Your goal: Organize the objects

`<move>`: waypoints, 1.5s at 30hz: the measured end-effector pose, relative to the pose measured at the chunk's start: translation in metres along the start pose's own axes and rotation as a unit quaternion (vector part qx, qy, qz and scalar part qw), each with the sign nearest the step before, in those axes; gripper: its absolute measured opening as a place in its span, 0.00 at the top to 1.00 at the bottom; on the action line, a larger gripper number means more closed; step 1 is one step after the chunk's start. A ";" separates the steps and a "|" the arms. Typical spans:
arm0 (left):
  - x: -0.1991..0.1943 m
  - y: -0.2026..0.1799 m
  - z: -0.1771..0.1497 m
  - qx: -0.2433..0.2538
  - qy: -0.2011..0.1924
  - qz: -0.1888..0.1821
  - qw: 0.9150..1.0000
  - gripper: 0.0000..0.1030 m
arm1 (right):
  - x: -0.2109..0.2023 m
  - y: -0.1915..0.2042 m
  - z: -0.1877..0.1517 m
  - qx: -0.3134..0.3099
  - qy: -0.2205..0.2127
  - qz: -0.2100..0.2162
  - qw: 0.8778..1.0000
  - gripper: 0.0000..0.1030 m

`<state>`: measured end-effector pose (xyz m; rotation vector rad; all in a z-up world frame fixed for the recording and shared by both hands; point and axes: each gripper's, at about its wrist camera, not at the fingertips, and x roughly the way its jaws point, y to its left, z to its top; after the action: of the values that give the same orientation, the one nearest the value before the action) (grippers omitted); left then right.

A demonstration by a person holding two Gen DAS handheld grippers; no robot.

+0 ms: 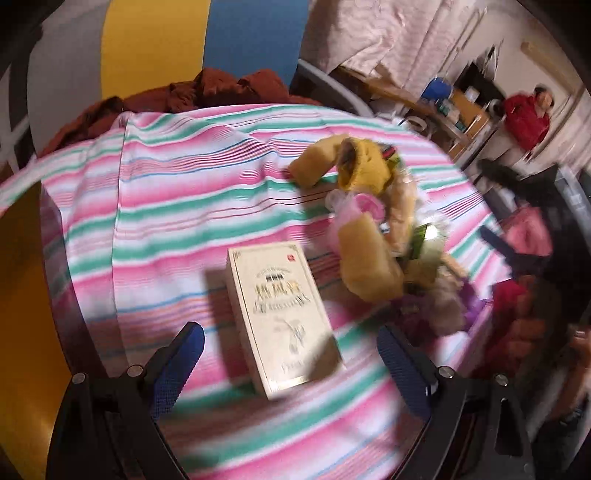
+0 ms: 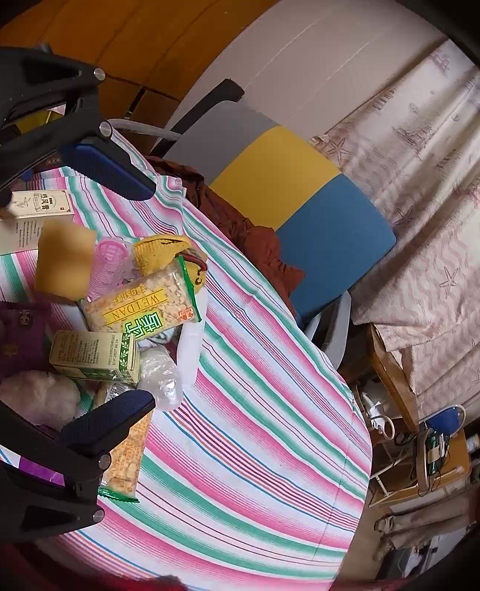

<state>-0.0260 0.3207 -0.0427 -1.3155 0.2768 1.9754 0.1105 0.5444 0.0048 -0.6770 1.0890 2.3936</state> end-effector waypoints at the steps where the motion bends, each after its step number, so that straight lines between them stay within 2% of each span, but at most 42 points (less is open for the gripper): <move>1: 0.005 -0.001 0.002 0.000 0.002 0.008 1.000 0.07 | 0.000 -0.001 0.000 0.003 0.000 0.001 1.000 0.00; 3: 0.014 -0.003 0.005 -0.002 0.006 0.014 1.000 0.08 | 0.000 -0.002 0.001 0.006 0.001 0.003 1.000 0.00; 5: 0.023 -0.005 0.007 -0.001 0.010 0.031 0.999 0.21 | 0.001 -0.002 0.001 0.005 0.005 0.004 1.000 0.00; 6: 0.029 -0.005 0.006 -0.002 0.015 0.031 0.999 0.36 | 0.002 -0.001 0.001 0.004 0.006 0.005 1.000 0.00; 9: 0.038 0.001 -0.001 -0.009 0.027 0.023 0.999 0.43 | 0.002 -0.001 0.000 0.001 0.007 0.008 1.000 0.00; 12: 0.033 0.002 -0.009 0.001 0.020 0.018 1.000 0.50 | 0.001 -0.003 0.001 0.008 0.004 0.013 1.000 0.00; 15: 0.017 0.000 -0.021 0.007 0.000 0.004 1.000 0.50 | 0.000 -0.009 0.002 0.023 0.001 0.011 1.000 0.00; 21: -0.018 -0.008 -0.044 0.043 -0.047 -0.004 0.998 0.50 | 0.010 -0.008 -0.001 0.027 0.031 0.009 0.999 0.00; 25: -0.042 0.000 -0.054 0.025 -0.067 -0.024 0.997 0.50 | 0.013 -0.006 -0.003 0.018 0.043 0.006 0.999 0.00; 27: -0.052 0.002 -0.056 0.023 -0.080 -0.031 0.996 0.50 | 0.010 -0.008 -0.004 0.025 0.043 0.007 0.999 0.00; 29: -0.063 0.005 -0.060 0.026 -0.091 -0.036 0.995 0.50 | 0.003 -0.010 -0.005 0.033 0.056 0.029 0.997 0.00; 33: -0.082 0.013 -0.069 0.032 -0.119 -0.033 0.992 0.50 | -0.021 -0.006 -0.003 -0.007 0.080 0.033 0.996 0.00; 36: -0.090 0.022 -0.073 0.023 -0.126 -0.036 0.991 0.50 | -0.037 -0.006 -0.001 -0.038 0.099 0.007 0.994 0.00; 39: -0.092 0.027 -0.074 0.014 -0.128 -0.037 0.991 0.50 | -0.035 -0.004 -0.004 -0.071 0.132 -0.031 0.988 0.01; 41: -0.095 0.030 -0.076 0.012 -0.131 -0.038 0.991 0.50 | -0.028 -0.002 -0.008 -0.096 0.158 -0.059 0.981 0.11; 43: -0.099 0.033 -0.078 0.011 -0.136 -0.037 0.990 0.50 | -0.022 -0.002 -0.011 -0.116 0.175 -0.089 0.974 0.26; 45: -0.103 0.035 -0.081 0.010 -0.140 -0.035 0.990 0.50 | -0.016 -0.007 -0.010 -0.119 0.188 -0.114 0.968 0.27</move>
<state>0.0286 0.2053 0.0023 -1.0052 0.1139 2.0605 0.1300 0.5378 0.0043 -1.3073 0.8076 2.2677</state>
